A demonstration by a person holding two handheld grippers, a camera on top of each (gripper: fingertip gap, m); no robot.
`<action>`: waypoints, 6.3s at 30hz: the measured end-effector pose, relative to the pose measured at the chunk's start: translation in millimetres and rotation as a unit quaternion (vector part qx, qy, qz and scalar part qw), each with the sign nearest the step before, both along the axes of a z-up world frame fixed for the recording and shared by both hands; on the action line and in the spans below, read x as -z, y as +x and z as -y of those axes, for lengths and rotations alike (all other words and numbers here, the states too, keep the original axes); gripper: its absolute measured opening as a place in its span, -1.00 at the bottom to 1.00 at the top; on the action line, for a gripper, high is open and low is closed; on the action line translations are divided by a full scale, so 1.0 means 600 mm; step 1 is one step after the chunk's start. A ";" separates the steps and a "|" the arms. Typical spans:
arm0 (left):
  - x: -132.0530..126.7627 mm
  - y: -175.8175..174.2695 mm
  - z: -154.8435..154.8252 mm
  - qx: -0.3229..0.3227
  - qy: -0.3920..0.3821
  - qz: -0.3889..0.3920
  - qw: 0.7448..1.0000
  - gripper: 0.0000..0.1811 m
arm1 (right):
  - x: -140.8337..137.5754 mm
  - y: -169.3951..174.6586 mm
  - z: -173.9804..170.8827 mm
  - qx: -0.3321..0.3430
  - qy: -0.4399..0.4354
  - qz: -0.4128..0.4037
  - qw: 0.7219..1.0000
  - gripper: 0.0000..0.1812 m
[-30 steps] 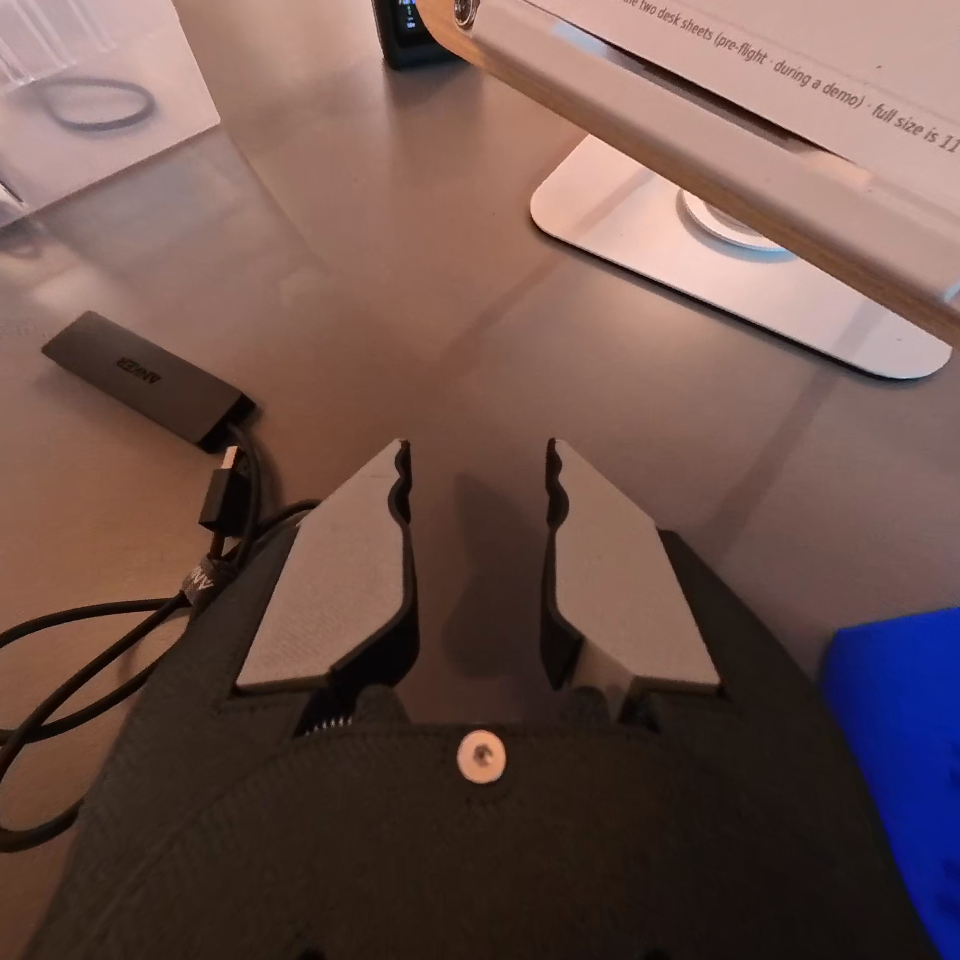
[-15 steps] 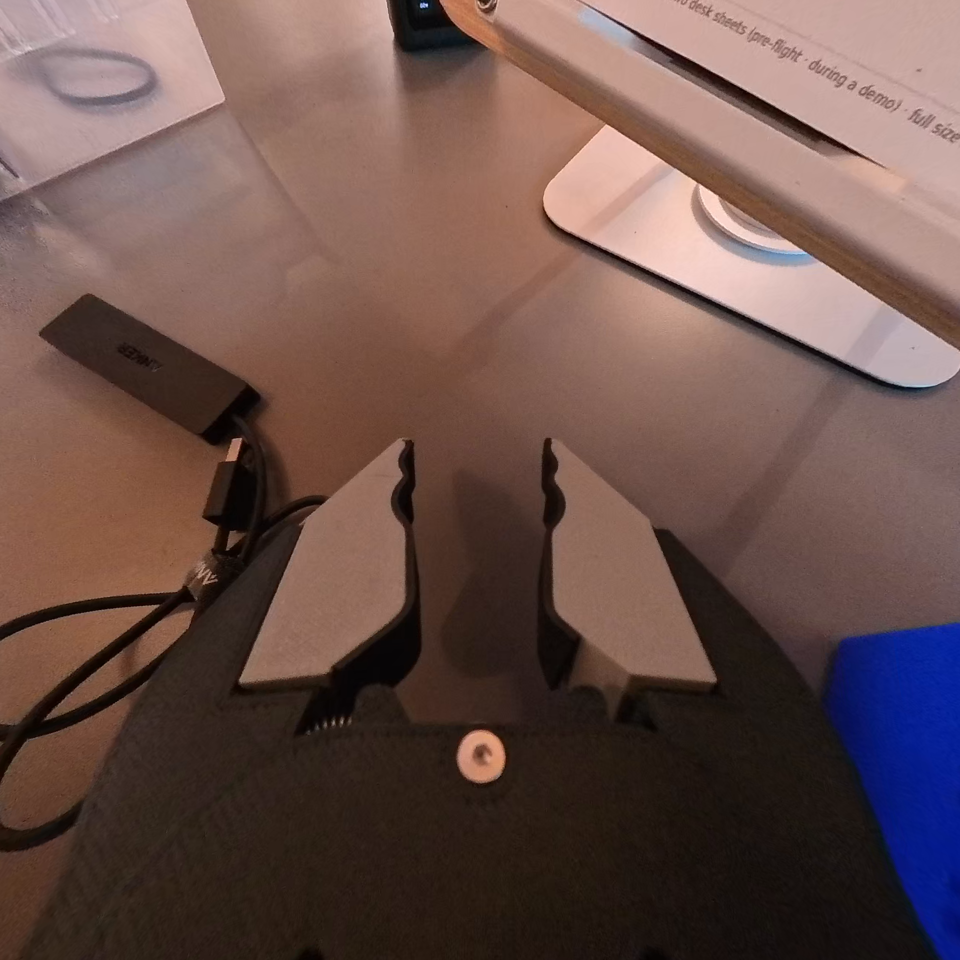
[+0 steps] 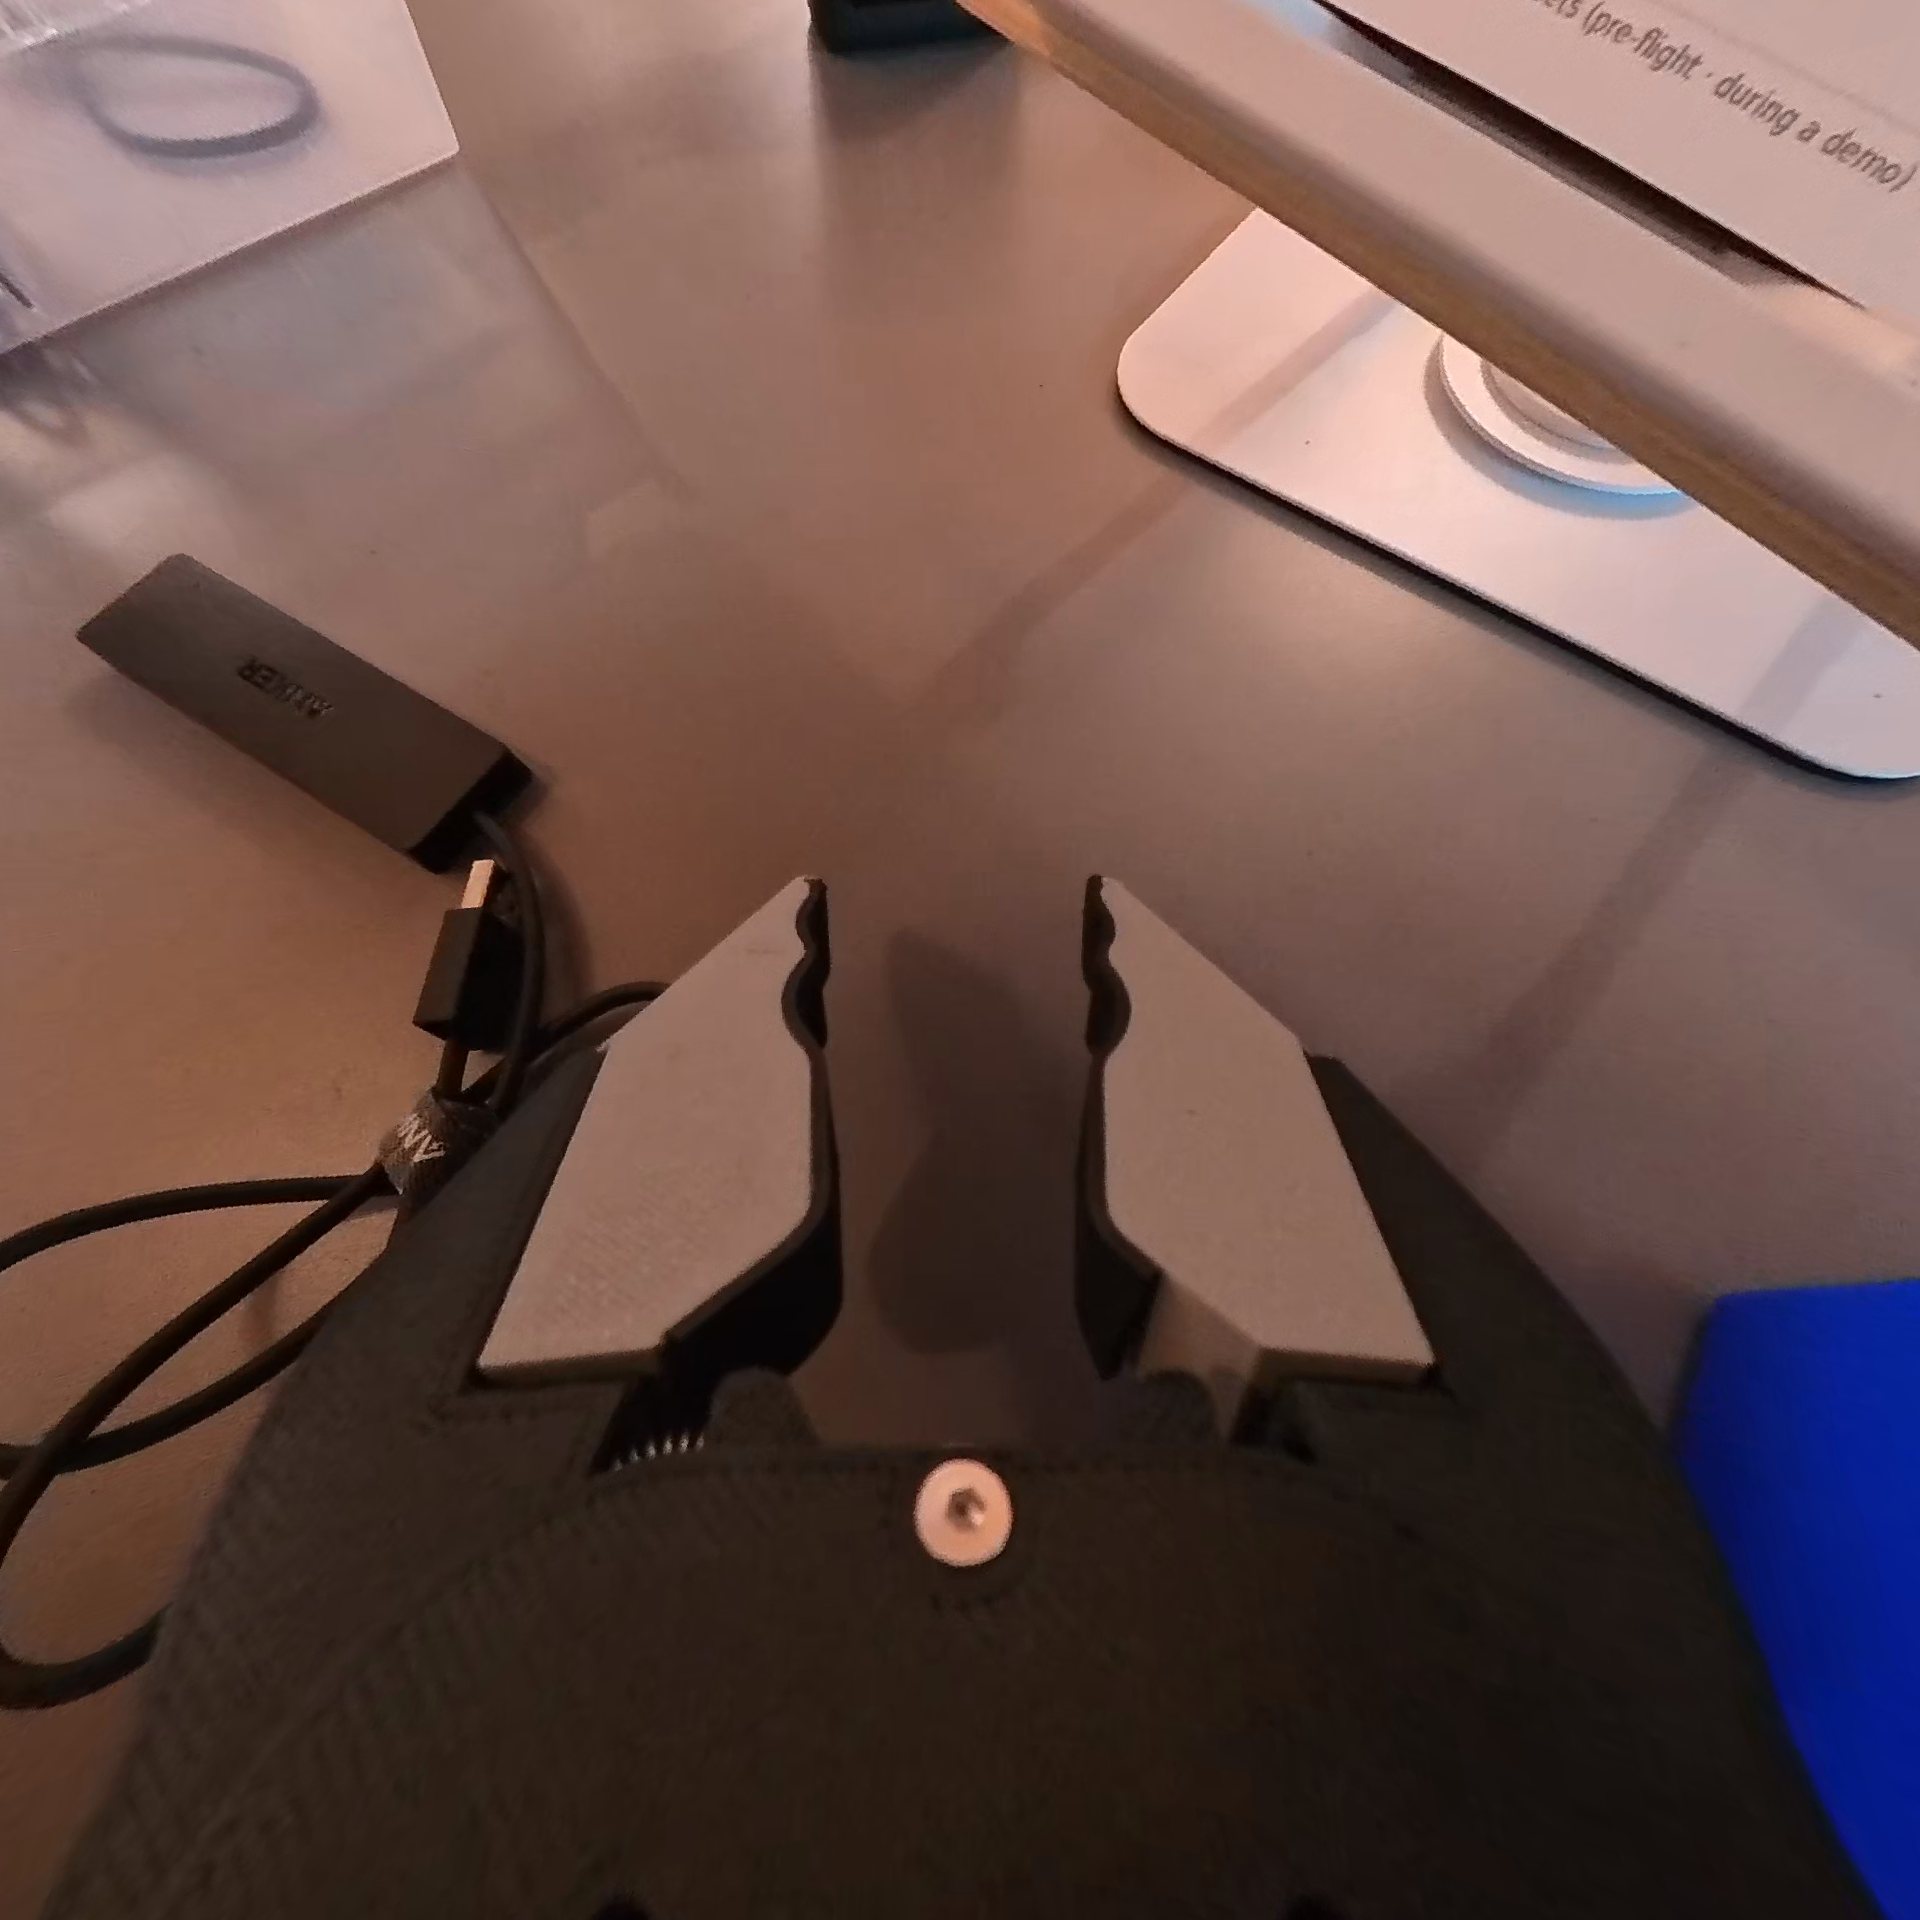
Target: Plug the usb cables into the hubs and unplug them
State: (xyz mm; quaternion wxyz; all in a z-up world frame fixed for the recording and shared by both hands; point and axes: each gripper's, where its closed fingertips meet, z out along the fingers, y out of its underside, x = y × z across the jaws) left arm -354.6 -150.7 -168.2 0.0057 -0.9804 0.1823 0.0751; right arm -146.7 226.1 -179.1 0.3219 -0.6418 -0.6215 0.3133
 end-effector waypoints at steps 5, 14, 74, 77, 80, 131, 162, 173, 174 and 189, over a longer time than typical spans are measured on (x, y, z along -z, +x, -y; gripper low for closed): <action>0.043 -0.027 0.013 0.015 -0.058 -0.049 0.997 -0.85 | -0.006 0.002 -0.003 0.005 -0.006 -0.009 1.000 -0.49; -0.076 0.007 -0.046 0.024 0.120 -0.002 0.992 -0.89 | -0.009 -0.002 0.003 -0.003 -0.004 -0.010 1.000 -0.49; -0.081 0.333 -0.577 0.059 0.528 0.163 0.831 -0.17 | -0.018 0.003 -0.024 0.088 -0.082 -0.052 0.991 0.09; -0.080 0.324 -0.577 0.036 0.522 0.177 0.834 -0.20 | -0.023 0.003 -0.019 0.077 -0.095 -0.061 0.991 0.09; -0.092 0.300 -0.574 0.015 0.541 0.170 0.824 -0.48 | -0.027 0.004 -0.018 0.071 -0.104 -0.071 0.989 0.08; -0.061 0.260 -0.586 -0.033 0.528 0.200 0.825 -0.62 | -0.062 -0.038 0.038 -0.085 0.004 -0.121 0.989 -0.03; -0.125 0.224 -0.548 -0.096 0.535 0.233 0.806 -0.54 | 0.030 -0.062 0.203 -0.315 0.006 0.119 0.942 -0.30; -0.130 0.228 -0.543 -0.101 0.524 0.286 0.796 -0.54 | 0.003 -0.061 0.161 -0.274 0.178 0.055 0.944 -0.64; -0.127 0.224 -0.542 -0.105 0.519 0.287 0.798 -0.54 | -0.010 -0.063 0.144 -0.251 0.207 0.040 0.945 -0.64; -0.121 0.251 -0.510 -0.004 0.472 0.356 0.806 -0.21 | -0.123 -0.039 0.068 -0.088 0.496 -0.101 0.858 -0.65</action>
